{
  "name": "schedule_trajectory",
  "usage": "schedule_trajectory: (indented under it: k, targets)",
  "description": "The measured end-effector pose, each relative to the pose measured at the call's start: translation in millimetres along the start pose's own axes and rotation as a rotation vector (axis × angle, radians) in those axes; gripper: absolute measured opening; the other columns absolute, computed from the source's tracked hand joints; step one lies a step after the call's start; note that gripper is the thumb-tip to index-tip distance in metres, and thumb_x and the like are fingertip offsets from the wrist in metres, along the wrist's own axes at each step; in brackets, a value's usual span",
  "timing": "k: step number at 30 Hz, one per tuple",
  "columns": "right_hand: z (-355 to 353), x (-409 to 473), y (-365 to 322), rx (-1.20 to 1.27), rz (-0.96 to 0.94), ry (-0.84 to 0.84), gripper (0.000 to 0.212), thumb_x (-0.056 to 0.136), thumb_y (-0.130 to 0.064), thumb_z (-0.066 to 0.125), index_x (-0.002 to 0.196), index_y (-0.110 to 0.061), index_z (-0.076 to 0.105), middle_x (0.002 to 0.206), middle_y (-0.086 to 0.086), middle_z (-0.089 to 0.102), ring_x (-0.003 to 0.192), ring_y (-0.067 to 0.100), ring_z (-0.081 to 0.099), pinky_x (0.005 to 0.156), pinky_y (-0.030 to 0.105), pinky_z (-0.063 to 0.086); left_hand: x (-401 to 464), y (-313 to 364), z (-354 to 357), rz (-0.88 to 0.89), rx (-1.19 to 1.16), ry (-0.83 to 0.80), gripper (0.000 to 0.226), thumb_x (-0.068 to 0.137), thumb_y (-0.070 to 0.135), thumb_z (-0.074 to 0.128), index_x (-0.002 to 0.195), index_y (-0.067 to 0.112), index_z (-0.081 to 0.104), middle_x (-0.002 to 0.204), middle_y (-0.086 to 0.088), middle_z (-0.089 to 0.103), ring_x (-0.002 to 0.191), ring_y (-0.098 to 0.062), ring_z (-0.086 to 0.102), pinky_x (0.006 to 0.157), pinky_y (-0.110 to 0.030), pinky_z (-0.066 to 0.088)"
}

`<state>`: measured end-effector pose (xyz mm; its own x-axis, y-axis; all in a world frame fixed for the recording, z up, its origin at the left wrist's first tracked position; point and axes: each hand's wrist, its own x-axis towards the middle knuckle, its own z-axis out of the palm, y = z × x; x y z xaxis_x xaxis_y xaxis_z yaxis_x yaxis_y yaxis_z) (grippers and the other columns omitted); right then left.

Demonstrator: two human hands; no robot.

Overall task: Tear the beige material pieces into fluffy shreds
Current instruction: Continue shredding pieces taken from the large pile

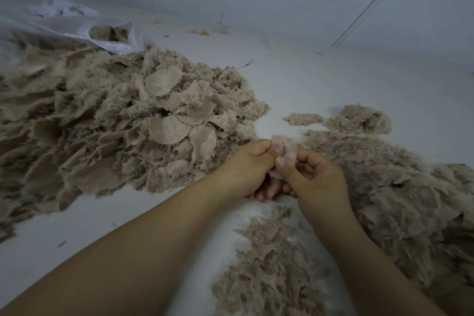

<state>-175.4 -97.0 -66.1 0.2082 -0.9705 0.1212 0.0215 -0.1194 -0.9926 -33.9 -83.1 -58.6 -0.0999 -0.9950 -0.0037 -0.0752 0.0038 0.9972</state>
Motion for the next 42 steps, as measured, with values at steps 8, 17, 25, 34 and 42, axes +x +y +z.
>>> schedule_trajectory:
  k: [8, 17, 25, 34, 42]
  targets:
    - [-4, 2, 2, -0.032, 0.003, 0.086, 0.027, 0.093, -0.013, 0.068, 0.071, -0.001, 0.058, 0.056, 0.007, 0.056, 0.046, 0.007, 0.052, 0.047, 0.018, 0.045, 1, -2, -10, -0.022, -0.036, -0.011, 0.028, 0.097, 0.031, 0.057, 0.084, 0.006, 0.056, 0.048, -0.006, 0.051, 0.035, -0.016, 0.039, 0.037, -0.02, 0.026]
    - [-5, 3, 1, 0.074, 0.039, 0.238, 0.025, 0.105, -0.013, 0.049, 0.091, -0.011, 0.07, 0.071, -0.001, 0.066, 0.052, 0.006, 0.055, 0.051, 0.017, 0.046, 9, 6, -18, 0.31, -0.551, 0.528, 0.01, 0.1, 0.009, 0.049, 0.109, 0.01, 0.051, 0.094, -0.006, 0.069, 0.062, -0.019, 0.061, 0.046, -0.03, 0.047]
    - [-6, 6, 4, 0.001, 0.067, 0.219, 0.023, 0.105, -0.011, 0.047, 0.098, -0.018, 0.068, 0.083, -0.006, 0.076, 0.045, 0.006, 0.054, 0.047, 0.018, 0.047, 7, -13, 8, 0.299, 1.045, 0.097, 0.018, 0.085, 0.04, 0.063, 0.089, 0.022, 0.062, 0.09, 0.005, 0.051, 0.075, -0.017, 0.056, 0.06, -0.036, 0.048]
    - [-5, 6, 12, -0.559, -0.088, 0.068, 0.029, 0.097, -0.022, 0.061, 0.069, -0.028, 0.067, 0.06, -0.005, 0.066, 0.056, 0.014, 0.061, 0.056, 0.029, 0.053, 6, -10, 2, 0.103, -0.056, 0.418, 0.025, 0.105, 0.015, 0.04, 0.085, 0.004, 0.05, 0.059, -0.012, 0.063, 0.05, -0.022, 0.062, 0.045, -0.03, 0.048]
    - [-12, 10, 15, -0.252, 0.042, 0.383, 0.02, 0.102, -0.019, 0.056, 0.092, -0.028, 0.07, 0.068, -0.013, 0.068, 0.056, 0.01, 0.062, 0.066, 0.048, 0.062, 4, -8, -6, 0.16, -0.154, 0.494, 0.026, 0.105, 0.016, 0.04, 0.082, 0.011, 0.051, 0.057, 0.003, 0.056, 0.045, -0.011, 0.046, 0.042, -0.024, 0.041]
